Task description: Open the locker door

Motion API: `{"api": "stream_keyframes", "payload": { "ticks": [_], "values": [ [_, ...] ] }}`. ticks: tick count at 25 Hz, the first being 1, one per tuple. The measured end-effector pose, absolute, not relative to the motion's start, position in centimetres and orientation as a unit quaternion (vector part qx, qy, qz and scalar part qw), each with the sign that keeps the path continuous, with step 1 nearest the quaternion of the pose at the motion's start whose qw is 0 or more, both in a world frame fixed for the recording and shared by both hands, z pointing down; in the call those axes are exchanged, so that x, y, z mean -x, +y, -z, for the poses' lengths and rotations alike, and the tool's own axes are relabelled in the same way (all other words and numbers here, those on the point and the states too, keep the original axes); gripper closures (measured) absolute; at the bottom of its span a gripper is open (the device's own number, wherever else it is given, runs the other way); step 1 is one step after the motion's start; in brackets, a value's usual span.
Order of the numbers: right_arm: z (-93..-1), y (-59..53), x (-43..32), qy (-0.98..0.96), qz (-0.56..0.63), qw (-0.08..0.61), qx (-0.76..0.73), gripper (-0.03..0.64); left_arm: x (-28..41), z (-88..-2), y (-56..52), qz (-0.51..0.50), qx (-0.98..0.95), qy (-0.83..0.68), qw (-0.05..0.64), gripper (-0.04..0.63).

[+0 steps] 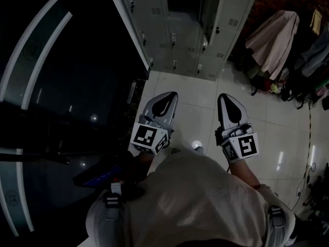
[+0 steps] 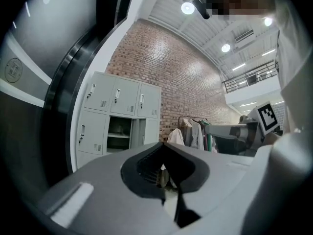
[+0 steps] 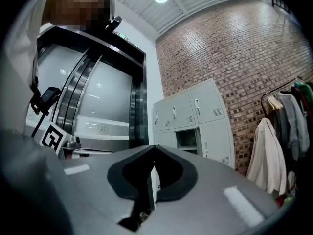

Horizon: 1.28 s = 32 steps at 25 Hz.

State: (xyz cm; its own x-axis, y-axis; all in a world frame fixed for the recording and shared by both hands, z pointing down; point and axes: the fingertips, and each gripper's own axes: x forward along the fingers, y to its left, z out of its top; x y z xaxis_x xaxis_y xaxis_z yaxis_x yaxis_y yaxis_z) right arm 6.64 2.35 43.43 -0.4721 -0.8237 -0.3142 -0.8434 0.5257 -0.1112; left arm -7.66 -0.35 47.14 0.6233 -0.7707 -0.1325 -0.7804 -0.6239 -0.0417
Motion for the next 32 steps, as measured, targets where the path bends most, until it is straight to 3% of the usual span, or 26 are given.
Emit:
{"api": "stream_keyframes", "payload": {
  "ticks": [32],
  "values": [
    [-44.7,5.4,-7.1,0.853,-0.030,0.157,0.496,0.617,6.7,-48.3,2.5,-0.045,0.908,0.416,0.039,0.537]
  ]
}}
